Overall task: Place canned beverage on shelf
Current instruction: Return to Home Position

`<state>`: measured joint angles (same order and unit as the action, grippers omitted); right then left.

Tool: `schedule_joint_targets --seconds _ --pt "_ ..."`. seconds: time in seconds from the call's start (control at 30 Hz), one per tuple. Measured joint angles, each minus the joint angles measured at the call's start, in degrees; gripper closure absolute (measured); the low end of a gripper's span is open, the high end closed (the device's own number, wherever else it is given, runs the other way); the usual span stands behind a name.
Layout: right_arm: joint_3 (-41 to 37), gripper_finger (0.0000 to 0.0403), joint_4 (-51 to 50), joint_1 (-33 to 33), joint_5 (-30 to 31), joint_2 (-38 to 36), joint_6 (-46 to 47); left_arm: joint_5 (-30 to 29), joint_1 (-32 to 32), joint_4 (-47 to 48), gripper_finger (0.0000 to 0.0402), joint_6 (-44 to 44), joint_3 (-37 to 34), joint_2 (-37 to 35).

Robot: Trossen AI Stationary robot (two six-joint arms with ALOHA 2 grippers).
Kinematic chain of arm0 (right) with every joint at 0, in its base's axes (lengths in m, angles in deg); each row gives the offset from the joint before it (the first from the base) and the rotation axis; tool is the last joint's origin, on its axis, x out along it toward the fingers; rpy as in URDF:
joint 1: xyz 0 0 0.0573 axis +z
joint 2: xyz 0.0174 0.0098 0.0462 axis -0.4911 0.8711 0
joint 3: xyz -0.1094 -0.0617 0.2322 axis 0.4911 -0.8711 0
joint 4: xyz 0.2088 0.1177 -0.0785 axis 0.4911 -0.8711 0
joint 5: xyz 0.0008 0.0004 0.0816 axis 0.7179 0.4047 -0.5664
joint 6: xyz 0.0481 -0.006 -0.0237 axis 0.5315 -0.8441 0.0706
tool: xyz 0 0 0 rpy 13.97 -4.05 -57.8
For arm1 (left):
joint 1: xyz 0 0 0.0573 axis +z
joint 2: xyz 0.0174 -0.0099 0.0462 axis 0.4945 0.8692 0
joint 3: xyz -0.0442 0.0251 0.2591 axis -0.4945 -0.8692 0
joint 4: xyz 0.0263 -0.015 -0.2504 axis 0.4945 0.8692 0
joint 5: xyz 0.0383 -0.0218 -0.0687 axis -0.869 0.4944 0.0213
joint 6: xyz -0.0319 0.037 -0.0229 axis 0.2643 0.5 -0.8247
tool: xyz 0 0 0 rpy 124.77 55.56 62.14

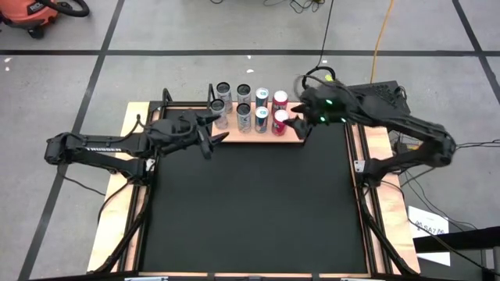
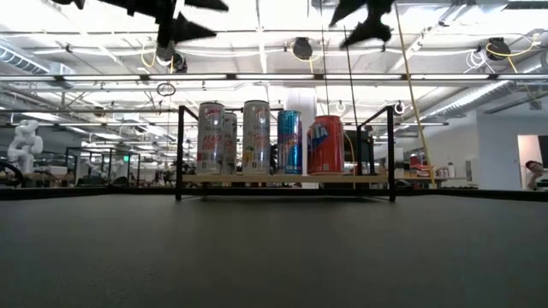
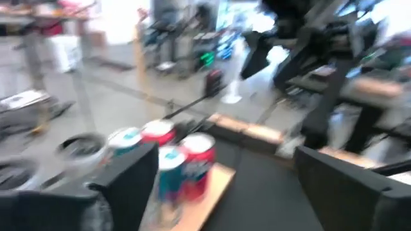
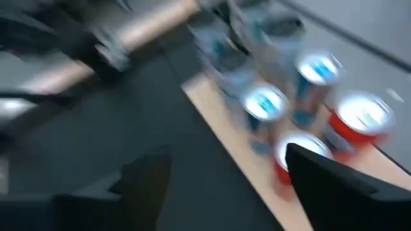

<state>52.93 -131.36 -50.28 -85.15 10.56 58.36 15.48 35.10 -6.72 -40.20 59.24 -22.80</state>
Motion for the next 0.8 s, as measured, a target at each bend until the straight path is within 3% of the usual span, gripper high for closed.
schedule_joint_targets --seconds 0.13,0.33,0.43,0.53,0.8 --pt "-9.2 0.0176 11.9 5.4 1.8 -8.2 3.8 4.4 -1.3 -5.7 0.0126 1.4 0.0 0.0" --pt "-26.8 0.0304 33.5 13.6 2.7 -18.4 10.3 10.9 -2.4 -10.8 0.0303 1.9 -1.8 0.0" --pt "-31.2 0.0363 38.2 18.4 5.0 -20.8 8.7 12.7 -3.7 -14.5 0.0381 -0.1 -5.9 0.1" --pt "-32.3 0.0396 37.3 22.2 7.9 -22.5 4.2 12.0 -5.3 -20.8 0.0389 -1.1 -10.8 -0.3" --pt "-32.3 0.0401 26.5 24.0 13.7 -33.1 -1.4 8.1 -6.7 -23.8 0.0400 2.5 -19.2 -10.7"
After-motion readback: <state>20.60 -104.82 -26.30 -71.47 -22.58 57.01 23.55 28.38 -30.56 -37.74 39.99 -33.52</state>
